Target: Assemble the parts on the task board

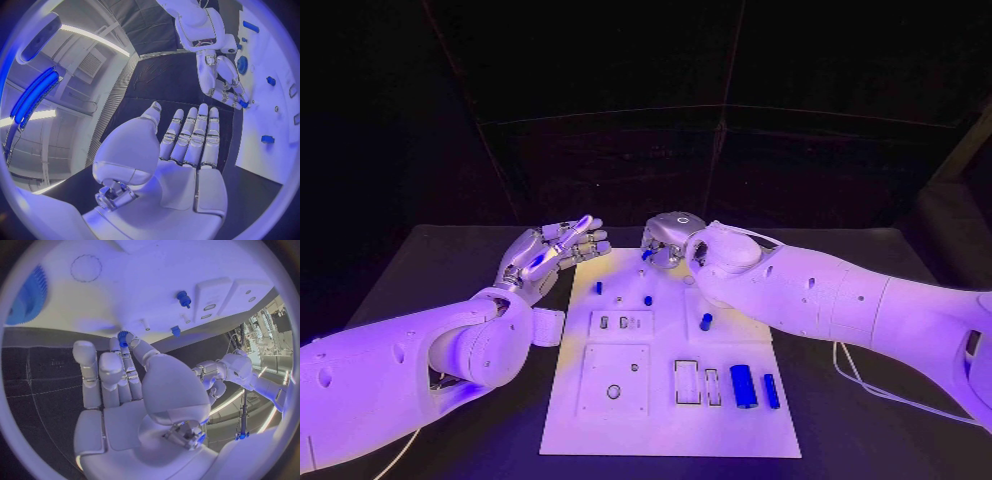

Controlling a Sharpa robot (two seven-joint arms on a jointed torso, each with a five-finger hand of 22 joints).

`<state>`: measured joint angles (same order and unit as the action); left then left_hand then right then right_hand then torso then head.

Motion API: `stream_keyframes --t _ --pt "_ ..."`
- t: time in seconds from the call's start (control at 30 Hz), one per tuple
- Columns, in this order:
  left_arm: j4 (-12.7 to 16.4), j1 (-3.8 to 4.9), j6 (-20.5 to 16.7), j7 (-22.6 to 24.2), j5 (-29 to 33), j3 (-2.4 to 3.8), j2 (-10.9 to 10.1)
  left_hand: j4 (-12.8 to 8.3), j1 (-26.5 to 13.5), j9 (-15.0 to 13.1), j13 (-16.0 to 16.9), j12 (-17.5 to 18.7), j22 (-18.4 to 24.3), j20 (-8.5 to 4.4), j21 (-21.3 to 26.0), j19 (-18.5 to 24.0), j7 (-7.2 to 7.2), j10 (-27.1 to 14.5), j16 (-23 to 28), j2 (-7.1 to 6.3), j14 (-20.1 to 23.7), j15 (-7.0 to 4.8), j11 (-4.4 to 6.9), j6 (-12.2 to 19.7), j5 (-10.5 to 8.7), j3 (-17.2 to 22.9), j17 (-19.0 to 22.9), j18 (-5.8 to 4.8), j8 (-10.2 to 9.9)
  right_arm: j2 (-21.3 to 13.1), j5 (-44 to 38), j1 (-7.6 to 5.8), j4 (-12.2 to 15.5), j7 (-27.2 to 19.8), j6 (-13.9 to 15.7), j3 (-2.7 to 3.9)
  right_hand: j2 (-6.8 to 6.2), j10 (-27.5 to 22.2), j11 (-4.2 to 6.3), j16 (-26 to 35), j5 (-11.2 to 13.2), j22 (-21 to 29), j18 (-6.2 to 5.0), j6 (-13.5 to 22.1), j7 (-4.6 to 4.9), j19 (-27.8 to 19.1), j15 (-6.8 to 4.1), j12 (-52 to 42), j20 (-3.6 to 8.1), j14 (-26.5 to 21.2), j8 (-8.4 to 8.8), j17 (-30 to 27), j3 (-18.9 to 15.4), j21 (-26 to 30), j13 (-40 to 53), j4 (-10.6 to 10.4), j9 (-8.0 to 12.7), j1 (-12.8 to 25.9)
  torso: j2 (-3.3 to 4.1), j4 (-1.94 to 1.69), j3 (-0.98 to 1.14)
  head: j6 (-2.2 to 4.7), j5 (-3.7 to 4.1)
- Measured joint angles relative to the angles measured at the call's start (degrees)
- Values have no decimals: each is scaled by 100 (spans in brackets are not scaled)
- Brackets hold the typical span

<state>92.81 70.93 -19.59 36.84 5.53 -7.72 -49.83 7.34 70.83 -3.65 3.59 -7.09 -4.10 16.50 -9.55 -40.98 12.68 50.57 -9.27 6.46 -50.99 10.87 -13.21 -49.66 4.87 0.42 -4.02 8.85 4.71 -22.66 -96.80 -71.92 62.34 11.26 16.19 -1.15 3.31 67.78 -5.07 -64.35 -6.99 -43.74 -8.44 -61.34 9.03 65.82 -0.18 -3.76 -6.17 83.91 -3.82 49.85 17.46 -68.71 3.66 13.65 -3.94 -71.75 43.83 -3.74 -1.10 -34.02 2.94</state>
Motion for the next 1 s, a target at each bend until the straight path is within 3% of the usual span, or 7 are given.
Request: stream_keyframes --t 0.23,0.3,0.47,0.63,0.8,0.9,1.0 --pt "-3 3 2 -1 0 0 2 0 0 0 0 0 8 0 0 0 0 0 0 0 0 0 0 0 0 0 0 0 0 34 0 9 -66 13 7 -6 -349 -613 -87 504 163 593 -12 637 38 -379 109 0 -70 -173 22 -659 65 355 -9 -140 34 40 2 1 1 10 3" --pt "-4 3 2 -2 0 0 2 0 0 0 0 0 8 0 0 0 0 0 0 0 0 0 0 0 0 0 0 1 0 38 3 9 -71 13 13 -6 -391 -736 -108 583 163 689 -95 730 50 -398 109 0 -89 -173 23 -757 23 419 -9 -196 34 -2 2 1 2 11 5" --pt "-2 5 0 -5 0 0 0 0 0 0 0 0 8 0 0 0 0 0 0 0 0 0 0 0 0 0 0 0 0 -10 31 9 -21 5 61 -6 -459 -823 -158 596 163 692 -94 804 113 -399 109 0 -89 -173 22 -760 -52 419 -9 -271 34 -23 3 0 2 -3 8" --pt "8 6 -2 -7 0 0 -21 0 0 0 0 0 8 0 22 0 0 0 0 0 0 0 0 0 0 0 0 0 0 -323 95 9 329 -4 176 -5 -485 -690 -138 596 123 664 -93 785 106 -362 122 -68 -125 -160 16 -753 -83 419 7 -400 13 -49 3 7 5 -5 -6" --pt "20 8 -3 -8 -1 0 -68 -16 22 0 0 0 7 20 22 -20 0 0 0 22 0 0 0 0 0 16 0 -1 0 -1033 389 15 977 6 340 229 -573 -178 -79 339 -52 408 -94 575 109 -145 87 -266 -89 -44 -46 -458 -143 260 68 -568 -5 39 -2 25 13 11 -22" --pt "27 11 -4 -8 -1 0 -93 -16 22 0 0 0 11 3 22 -38 0 0 0 22 0 0 0 0 0 16 0 -1 0 -1446 678 3 1298 44 339 352 -789 546 78 75 -519 112 -93 477 12 50 -9 -607 4 21 -46 -137 -325 81 242 -750 -5 255 -13 45 13 47 -28" --pt "27 12 -5 -8 -1 0 -108 -16 22 0 0 0 13 2 22 -39 0 0 0 22 0 0 0 0 0 16 0 -1 0 -1737 956 -4 1464 109 263 405 -908 1039 224 -195 -799 -169 -85 496 -93 215 -132 -972 146 4 -46 208 -455 -84 512 -880 -5 250 -19 74 16 61 -38"
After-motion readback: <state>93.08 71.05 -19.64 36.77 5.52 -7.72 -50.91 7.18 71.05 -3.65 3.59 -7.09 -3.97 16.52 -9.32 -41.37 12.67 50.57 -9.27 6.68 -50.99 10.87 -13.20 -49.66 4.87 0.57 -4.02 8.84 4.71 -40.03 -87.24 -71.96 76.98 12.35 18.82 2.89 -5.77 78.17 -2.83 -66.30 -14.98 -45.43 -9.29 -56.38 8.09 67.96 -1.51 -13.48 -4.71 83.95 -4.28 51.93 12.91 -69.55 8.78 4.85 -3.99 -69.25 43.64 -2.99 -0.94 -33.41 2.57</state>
